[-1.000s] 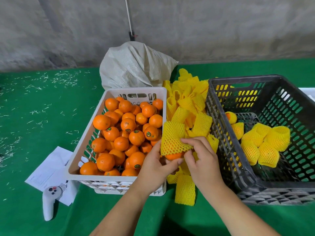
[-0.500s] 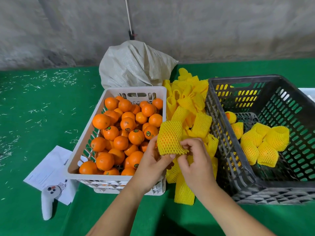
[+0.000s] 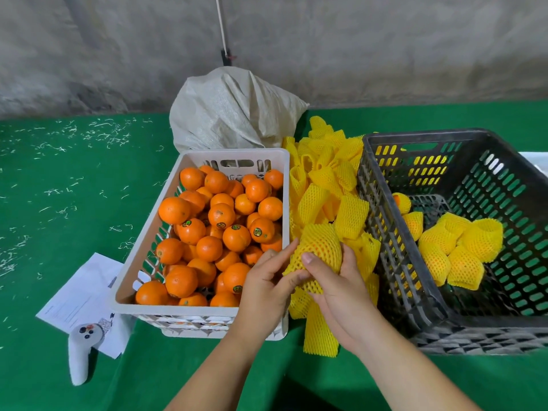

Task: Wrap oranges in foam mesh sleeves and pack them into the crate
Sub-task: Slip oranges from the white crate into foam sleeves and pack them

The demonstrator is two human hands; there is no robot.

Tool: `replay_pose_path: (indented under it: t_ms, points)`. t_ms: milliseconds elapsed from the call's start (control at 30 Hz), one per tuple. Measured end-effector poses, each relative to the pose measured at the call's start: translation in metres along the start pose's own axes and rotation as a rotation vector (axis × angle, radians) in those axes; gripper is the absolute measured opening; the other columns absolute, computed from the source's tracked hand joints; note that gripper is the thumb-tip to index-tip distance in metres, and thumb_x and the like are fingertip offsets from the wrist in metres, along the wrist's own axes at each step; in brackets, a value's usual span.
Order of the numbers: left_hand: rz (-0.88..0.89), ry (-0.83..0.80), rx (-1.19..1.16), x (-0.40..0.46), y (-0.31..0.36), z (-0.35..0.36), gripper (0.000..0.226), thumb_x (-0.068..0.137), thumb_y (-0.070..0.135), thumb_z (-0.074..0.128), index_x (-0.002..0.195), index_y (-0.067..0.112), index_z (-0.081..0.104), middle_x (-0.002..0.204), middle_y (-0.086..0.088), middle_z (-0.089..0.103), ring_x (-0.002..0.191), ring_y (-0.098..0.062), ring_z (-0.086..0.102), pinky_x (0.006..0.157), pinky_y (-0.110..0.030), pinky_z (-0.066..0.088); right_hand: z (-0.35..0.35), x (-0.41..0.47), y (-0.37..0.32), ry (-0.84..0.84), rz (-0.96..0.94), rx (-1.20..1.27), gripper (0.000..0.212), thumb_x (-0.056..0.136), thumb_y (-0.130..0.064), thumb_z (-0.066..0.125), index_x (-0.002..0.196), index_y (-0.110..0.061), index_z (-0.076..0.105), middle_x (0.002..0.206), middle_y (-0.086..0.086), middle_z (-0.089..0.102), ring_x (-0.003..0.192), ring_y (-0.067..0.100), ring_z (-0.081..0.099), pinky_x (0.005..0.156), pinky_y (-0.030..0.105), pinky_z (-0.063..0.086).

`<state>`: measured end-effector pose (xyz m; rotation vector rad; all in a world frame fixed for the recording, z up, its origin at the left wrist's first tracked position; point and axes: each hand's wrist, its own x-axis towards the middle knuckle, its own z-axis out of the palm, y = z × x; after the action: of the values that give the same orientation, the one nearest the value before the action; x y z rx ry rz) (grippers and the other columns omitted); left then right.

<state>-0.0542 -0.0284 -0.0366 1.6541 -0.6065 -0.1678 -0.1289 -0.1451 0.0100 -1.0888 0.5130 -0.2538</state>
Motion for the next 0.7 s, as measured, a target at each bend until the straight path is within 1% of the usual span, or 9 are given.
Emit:
replay_pose_path:
  t_ms: [133,233,333,400,467,567,633,667,700]
  points:
    - [0.066,0.012,-0.008,-0.004,-0.002,0.001,0.037,0.097,0.025,0.067,0.133,0.035,0.069,0.081,0.010,0.047,0.079,-0.004,0.051,0.070,-0.020,0.044,-0.007,0.006,-0.001,0.073,0.005,0.135,0.080,0.075,-0.023,0.083,0.144,-0.040,0.044,0.134,-0.003,0.065,0.119,0.016,0.067,0.112,0.055,0.042]
    - [0.151,-0.070,0.130,-0.008,-0.001,0.006,0.042,0.098,0.025,0.069,0.140,0.028,0.066,0.086,0.016,0.047,0.081,-0.003,0.051,0.073,-0.014,0.041,-0.012,0.011,0.000,0.123,0.003,0.231,0.073,0.084,-0.022,0.082,0.143,-0.043,0.043,0.141,0.002,0.060,0.127,0.021,0.061,0.114,0.057,0.039]
    - [0.235,-0.240,0.211,-0.010,-0.004,0.008,0.047,0.098,0.031,0.073,0.144,0.028,0.064,0.097,0.018,0.054,0.087,-0.008,0.058,0.076,-0.014,0.043,-0.017,0.014,-0.005,0.102,-0.021,0.257,0.075,0.069,-0.043,0.092,0.133,-0.045,0.053,0.134,0.000,0.067,0.126,0.026,0.062,0.099,0.053,0.053]
    - [0.182,-0.253,0.211,-0.009,-0.004,0.004,0.046,0.098,0.045,0.069,0.143,0.036,0.063,0.108,0.015,0.061,0.093,-0.014,0.063,0.079,-0.014,0.047,-0.030,0.021,-0.017,0.126,-0.064,0.178,0.070,0.067,-0.046,0.090,0.129,-0.050,0.057,0.136,-0.001,0.064,0.124,0.030,0.062,0.083,0.044,0.057]
    - [0.088,-0.183,0.165,-0.006,-0.005,-0.001,0.038,0.099,0.049,0.064,0.137,0.045,0.064,0.113,0.011,0.063,0.100,-0.016,0.064,0.083,-0.014,0.047,-0.055,0.033,-0.039,0.186,-0.173,0.081,0.062,0.076,-0.041,0.085,0.129,-0.054,0.056,0.133,-0.004,0.065,0.118,0.026,0.066,0.079,0.038,0.057]
    - [-0.042,-0.115,0.056,-0.003,-0.007,-0.008,0.024,0.106,0.040,0.060,0.128,0.046,0.068,0.120,0.008,0.066,0.099,-0.012,0.066,0.081,-0.026,0.051,-0.106,0.052,-0.079,0.369,-0.402,-0.210,0.055,0.087,-0.029,0.076,0.130,-0.053,0.052,0.115,-0.020,0.068,0.100,0.003,0.069,0.075,0.023,0.057]
    - [-0.107,-0.096,0.019,-0.001,-0.007,-0.011,0.024,0.106,0.036,0.060,0.126,0.044,0.070,0.125,0.010,0.068,0.103,-0.010,0.067,0.084,-0.030,0.050,-0.141,0.063,-0.099,0.523,-0.474,-0.572,0.055,0.088,-0.029,0.071,0.132,-0.051,0.047,0.127,-0.020,0.053,0.103,-0.010,0.059,0.074,0.010,0.050]
    - [-0.134,-0.091,0.008,-0.001,-0.005,-0.011,0.023,0.105,0.038,0.060,0.125,0.044,0.070,0.124,0.011,0.069,0.104,-0.007,0.067,0.085,-0.030,0.049,-0.158,0.071,-0.104,0.564,-0.457,-0.786,0.056,0.088,-0.029,0.070,0.135,-0.048,0.045,0.135,-0.013,0.044,0.109,-0.007,0.056,0.076,0.009,0.048]
    - [-0.155,-0.091,0.005,0.000,-0.004,-0.011,0.023,0.105,0.041,0.061,0.125,0.045,0.071,0.122,0.013,0.070,0.102,-0.004,0.068,0.083,-0.030,0.049,-0.176,0.080,-0.105,0.567,-0.403,-1.001,0.059,0.089,-0.030,0.069,0.141,-0.043,0.042,0.143,-0.006,0.037,0.118,0.002,0.054,0.086,0.017,0.049]
